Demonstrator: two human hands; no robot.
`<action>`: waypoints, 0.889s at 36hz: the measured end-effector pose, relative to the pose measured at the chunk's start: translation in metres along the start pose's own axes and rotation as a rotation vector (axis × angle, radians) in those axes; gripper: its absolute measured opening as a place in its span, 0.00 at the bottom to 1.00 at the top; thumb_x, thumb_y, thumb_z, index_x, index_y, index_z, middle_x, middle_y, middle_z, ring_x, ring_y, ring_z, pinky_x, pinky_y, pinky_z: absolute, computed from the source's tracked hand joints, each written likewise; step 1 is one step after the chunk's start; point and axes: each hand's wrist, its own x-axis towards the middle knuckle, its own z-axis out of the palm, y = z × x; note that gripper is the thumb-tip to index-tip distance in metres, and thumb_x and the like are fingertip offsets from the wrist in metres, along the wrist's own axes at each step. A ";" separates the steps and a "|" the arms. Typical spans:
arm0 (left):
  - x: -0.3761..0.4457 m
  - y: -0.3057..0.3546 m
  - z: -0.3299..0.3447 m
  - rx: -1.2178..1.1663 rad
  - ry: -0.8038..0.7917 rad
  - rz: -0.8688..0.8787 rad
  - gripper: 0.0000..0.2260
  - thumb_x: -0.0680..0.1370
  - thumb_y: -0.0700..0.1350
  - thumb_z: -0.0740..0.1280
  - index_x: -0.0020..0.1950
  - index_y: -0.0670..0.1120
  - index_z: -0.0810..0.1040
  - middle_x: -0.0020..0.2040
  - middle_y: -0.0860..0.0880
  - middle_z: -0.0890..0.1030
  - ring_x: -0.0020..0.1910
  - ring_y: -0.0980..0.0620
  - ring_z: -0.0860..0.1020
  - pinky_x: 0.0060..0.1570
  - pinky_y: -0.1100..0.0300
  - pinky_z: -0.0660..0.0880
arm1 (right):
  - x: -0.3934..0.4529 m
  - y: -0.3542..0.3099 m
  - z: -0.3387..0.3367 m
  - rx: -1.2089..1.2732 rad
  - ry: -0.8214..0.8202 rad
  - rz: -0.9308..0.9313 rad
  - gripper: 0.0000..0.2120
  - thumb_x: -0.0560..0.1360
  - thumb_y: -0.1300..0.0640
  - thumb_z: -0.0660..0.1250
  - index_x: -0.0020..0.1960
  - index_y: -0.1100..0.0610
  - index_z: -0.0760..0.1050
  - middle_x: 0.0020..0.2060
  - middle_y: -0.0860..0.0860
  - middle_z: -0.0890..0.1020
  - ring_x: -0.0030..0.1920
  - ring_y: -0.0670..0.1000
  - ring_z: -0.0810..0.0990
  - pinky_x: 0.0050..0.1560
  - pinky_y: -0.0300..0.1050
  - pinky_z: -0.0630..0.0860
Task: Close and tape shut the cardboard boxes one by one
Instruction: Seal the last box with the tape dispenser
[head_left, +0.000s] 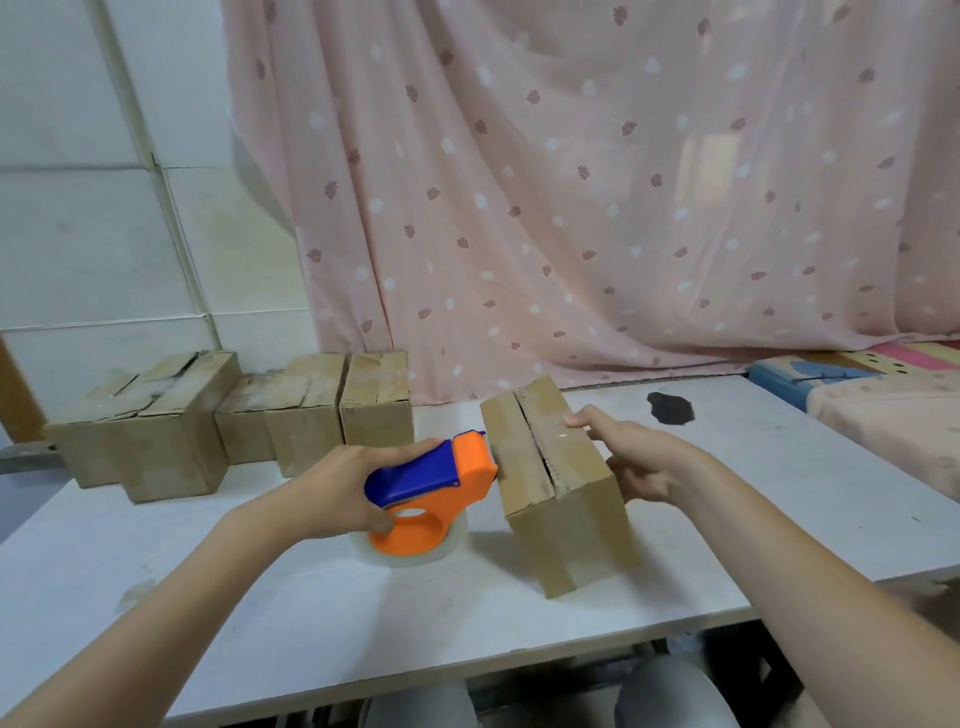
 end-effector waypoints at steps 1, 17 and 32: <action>0.002 0.002 0.001 -0.004 -0.001 0.012 0.43 0.71 0.42 0.72 0.68 0.79 0.54 0.44 0.57 0.78 0.33 0.55 0.72 0.30 0.65 0.68 | 0.000 0.005 -0.001 0.016 0.005 -0.025 0.40 0.64 0.34 0.72 0.69 0.56 0.72 0.55 0.66 0.81 0.44 0.63 0.77 0.50 0.57 0.74; 0.032 0.024 0.016 -0.072 0.044 0.080 0.41 0.71 0.44 0.74 0.69 0.78 0.56 0.43 0.57 0.78 0.34 0.58 0.71 0.34 0.66 0.69 | -0.047 -0.009 0.025 -0.960 0.205 -0.616 0.25 0.83 0.46 0.57 0.78 0.53 0.64 0.78 0.50 0.64 0.76 0.55 0.62 0.73 0.47 0.58; 0.031 0.019 0.004 -0.025 0.042 0.097 0.40 0.71 0.48 0.75 0.68 0.79 0.56 0.46 0.58 0.77 0.39 0.55 0.74 0.36 0.66 0.71 | -0.056 -0.004 0.036 -1.193 0.226 -0.562 0.23 0.86 0.50 0.46 0.81 0.49 0.55 0.79 0.46 0.59 0.78 0.48 0.55 0.74 0.43 0.54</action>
